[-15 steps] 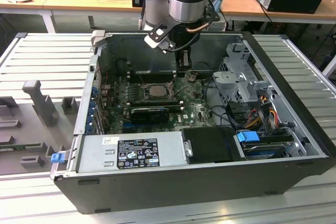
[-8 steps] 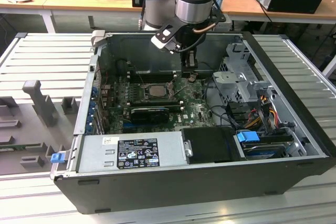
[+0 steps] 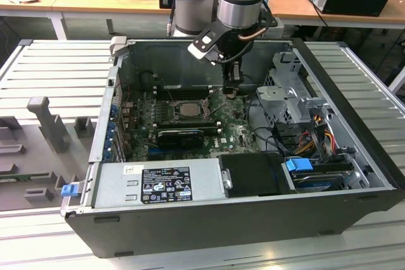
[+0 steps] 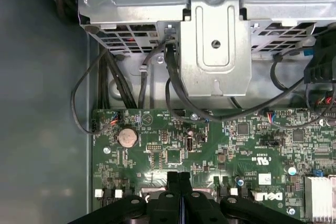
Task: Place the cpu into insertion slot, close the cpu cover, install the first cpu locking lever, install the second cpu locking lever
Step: 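Close the cpu cover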
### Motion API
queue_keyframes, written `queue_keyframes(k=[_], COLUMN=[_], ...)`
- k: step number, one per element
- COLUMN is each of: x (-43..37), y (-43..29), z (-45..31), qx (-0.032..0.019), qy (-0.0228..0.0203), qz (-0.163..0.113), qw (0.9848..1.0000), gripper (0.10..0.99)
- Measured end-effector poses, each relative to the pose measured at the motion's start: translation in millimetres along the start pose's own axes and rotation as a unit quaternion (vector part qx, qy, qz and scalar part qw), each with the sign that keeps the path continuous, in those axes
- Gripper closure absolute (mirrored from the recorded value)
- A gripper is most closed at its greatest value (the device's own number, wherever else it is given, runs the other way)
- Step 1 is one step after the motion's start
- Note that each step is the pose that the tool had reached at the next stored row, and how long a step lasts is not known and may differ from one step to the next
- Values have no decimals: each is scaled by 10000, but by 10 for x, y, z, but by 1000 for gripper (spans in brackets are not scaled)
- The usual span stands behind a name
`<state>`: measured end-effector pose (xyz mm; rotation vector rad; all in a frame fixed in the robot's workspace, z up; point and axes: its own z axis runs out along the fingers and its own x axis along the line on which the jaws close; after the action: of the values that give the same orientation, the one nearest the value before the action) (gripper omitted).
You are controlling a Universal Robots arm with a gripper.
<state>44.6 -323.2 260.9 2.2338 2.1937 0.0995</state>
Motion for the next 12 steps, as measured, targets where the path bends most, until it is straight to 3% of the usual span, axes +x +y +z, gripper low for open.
queue_keyframes(k=[3, 12], x=[0, 0], y=[56, 103], z=[10, 76], qx=[0, 1], qy=[-1, -5], qz=[-4, -7], qw=[10000, 10000], gripper=[980, 980])
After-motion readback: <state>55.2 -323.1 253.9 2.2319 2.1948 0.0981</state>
